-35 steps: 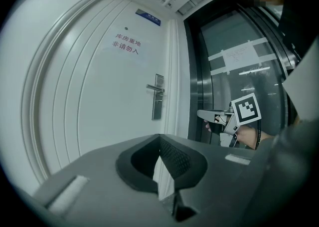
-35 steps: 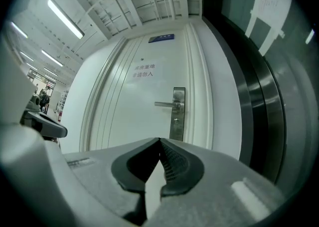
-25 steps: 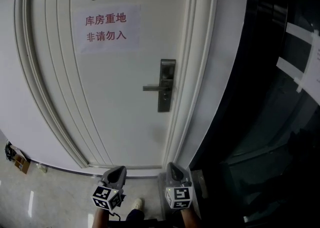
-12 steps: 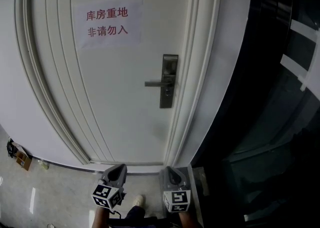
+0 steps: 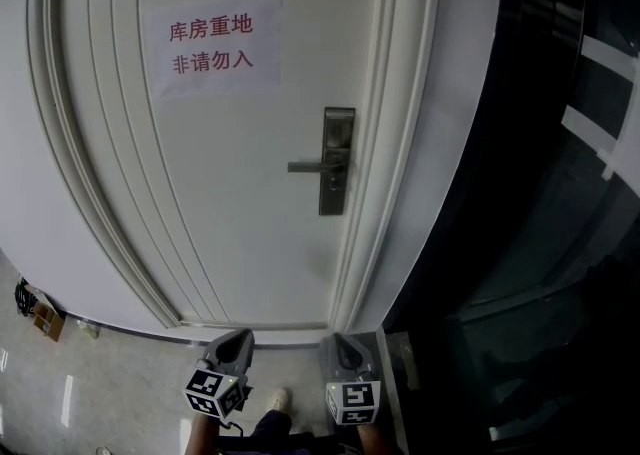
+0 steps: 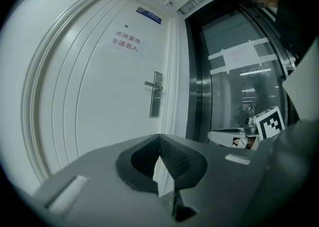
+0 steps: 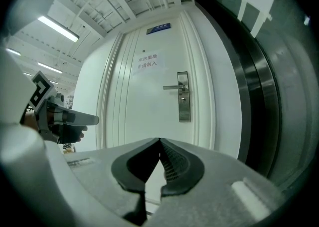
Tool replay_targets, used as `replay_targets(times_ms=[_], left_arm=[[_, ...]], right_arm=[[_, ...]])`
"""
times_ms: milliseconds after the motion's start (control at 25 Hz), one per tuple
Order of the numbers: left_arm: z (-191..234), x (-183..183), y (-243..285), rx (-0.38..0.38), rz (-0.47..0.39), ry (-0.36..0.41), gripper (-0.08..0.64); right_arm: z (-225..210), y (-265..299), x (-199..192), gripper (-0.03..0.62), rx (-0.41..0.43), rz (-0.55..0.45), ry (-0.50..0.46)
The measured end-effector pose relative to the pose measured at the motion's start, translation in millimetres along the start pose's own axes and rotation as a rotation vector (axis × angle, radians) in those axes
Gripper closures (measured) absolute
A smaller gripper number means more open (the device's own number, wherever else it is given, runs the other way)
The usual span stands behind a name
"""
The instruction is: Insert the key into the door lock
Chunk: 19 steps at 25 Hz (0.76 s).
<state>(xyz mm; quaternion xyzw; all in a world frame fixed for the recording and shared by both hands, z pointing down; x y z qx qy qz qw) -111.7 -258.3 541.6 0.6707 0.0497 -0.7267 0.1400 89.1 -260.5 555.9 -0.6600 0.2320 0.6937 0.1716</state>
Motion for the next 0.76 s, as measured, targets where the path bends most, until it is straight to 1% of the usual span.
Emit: replay_targets(times_ms=[760], left_arm=[[-0.4, 0.3, 2.5, -0.002, 0.005, 0.008, 0.558]], right_arm=[[3.0, 3.0, -2.3, 0.591, 0.012, 0.006, 0.008]])
Point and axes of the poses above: the fingertips, and each gripper's own axes: y forward along the fingers, z to its left, x out of its top, the point moved 3 cm from there along -y, backward along the fingers, and after that the axes turned 13 degrees about x, right-handed, at the moved point
